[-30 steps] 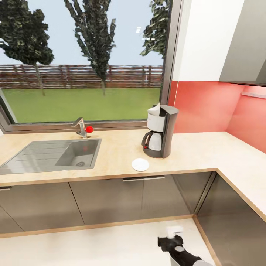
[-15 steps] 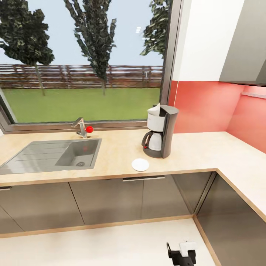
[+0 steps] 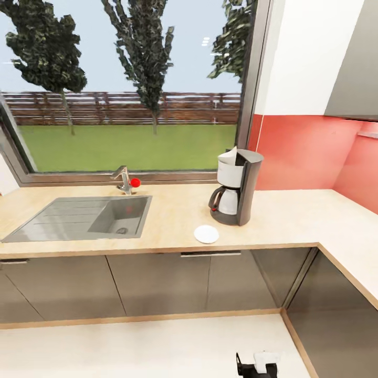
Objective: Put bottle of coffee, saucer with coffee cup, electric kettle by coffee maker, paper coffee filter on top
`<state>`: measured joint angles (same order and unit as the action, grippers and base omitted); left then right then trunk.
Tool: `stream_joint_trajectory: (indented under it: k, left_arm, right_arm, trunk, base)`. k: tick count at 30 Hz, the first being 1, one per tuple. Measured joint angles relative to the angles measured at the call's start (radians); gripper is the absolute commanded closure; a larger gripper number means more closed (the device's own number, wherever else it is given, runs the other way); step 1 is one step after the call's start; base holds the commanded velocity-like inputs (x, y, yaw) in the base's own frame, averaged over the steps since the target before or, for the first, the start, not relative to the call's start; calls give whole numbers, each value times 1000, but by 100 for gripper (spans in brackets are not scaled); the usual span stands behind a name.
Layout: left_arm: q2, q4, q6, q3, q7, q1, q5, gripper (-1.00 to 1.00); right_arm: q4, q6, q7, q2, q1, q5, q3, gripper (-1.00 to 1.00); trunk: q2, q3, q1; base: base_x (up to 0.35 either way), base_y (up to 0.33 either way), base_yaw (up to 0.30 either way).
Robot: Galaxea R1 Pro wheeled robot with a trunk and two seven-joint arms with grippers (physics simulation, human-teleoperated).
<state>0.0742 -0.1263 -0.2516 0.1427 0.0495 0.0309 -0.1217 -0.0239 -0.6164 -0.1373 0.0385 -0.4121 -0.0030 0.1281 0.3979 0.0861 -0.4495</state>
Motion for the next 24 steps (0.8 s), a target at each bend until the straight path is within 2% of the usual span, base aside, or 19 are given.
stream_joint_trajectory:
  k: [2, 7, 13, 19, 22, 24]
  left_arm:
    - [0, -1, -1, 2, 0, 0, 9, -100]
    - [-10, -1, -5, 3, -1, -1, 70, -100]
    - [-4, 4, -5, 4, 0, -2, 94, -100]
    - [2, 8, -6, 4, 1, -3, 171, -100]
    - [2, 10, -23, 4, 1, -3, 174, -100]
    - [2, 14, -60, 4, 1, -3, 173, -100]
  right_arm:
    - [0, 0, -1, 0, 0, 1, -1, -100]
    - [0, 0, -3, -6, 20, 1, -2, -100]
    - [0, 0, -1, 3, 50, 3, 0, -100]
    - [0, 0, 3, 21, 70, 3, 1, -100]
    - [0, 0, 3, 22, 72, 3, 0, -100]
    - [0, 0, 3, 22, 72, 3, 0, -100]
  trunk:
    - [0, 1, 0]
    - [0, 3, 0]
    - [0, 6, 0]
    - [0, 11, 0]
    - [0, 14, 0]
    - [0, 16, 0]
  base:
    - [0, 3, 264]
    - [0, 142, 266]
    - [0, 285, 266]
    - [0, 303, 228]
    - [2, 304, 198]
    - [63, 304, 124]
